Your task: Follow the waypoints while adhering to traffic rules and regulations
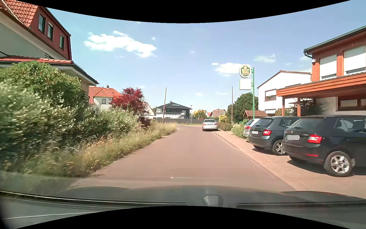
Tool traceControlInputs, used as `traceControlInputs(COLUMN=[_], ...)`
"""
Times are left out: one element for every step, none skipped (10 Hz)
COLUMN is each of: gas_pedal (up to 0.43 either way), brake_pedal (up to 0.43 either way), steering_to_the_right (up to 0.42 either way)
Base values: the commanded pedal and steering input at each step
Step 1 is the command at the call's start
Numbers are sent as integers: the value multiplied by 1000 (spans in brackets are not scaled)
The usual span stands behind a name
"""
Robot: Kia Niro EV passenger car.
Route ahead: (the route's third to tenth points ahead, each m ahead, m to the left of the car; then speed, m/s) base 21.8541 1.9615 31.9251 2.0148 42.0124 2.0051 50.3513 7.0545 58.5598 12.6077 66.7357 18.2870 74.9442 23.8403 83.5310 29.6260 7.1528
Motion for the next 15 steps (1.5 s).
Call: traceControlInputs(gas_pedal=[28, 47, 79, 79, 79, 79, 79, 79, 79, 79, 79, 79, 79, 79, 79], brake_pedal=[6, 6, 6, 6, 6, 6, 6, 6, 6, 6, 6, 6, 6, 6, 6], steering_to_the_right=[-8, -8, -9, -11, -15, -19, -22, -23, -23, -23, -23, -23, -23, -23, -23])
